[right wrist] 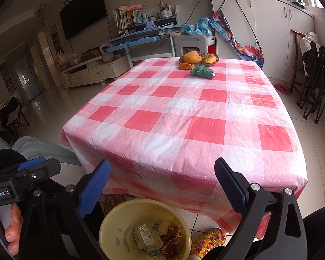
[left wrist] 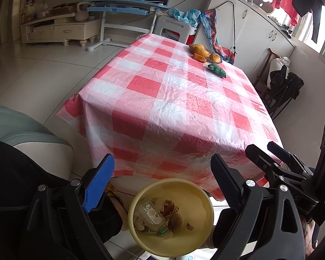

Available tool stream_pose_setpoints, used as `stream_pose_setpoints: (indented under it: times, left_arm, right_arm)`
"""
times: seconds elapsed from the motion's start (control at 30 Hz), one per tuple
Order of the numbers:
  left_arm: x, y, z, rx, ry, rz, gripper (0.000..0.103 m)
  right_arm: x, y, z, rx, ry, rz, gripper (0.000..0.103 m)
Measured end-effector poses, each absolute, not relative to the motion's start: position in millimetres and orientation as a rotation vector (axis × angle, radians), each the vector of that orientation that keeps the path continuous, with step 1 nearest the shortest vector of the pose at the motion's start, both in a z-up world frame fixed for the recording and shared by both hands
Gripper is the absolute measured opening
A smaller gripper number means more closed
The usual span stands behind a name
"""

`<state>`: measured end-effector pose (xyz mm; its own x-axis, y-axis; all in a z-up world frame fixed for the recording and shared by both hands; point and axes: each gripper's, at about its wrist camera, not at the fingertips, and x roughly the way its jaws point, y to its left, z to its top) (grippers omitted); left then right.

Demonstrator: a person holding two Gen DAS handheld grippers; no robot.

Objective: Collect trash

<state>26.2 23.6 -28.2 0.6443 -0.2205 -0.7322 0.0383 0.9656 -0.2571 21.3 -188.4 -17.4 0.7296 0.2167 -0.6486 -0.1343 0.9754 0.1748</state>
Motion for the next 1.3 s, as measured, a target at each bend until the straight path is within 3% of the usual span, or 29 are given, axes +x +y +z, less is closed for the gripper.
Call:
stream_pose_setpoints:
  times: [1.3]
  left_arm:
    - [26.6, 22.2, -28.1, -0.225, 0.862, -0.147, 0.088]
  right_arm:
    - [22.2, -188.4, -20.0, 0.115, 0.738, 0.191, 0.093]
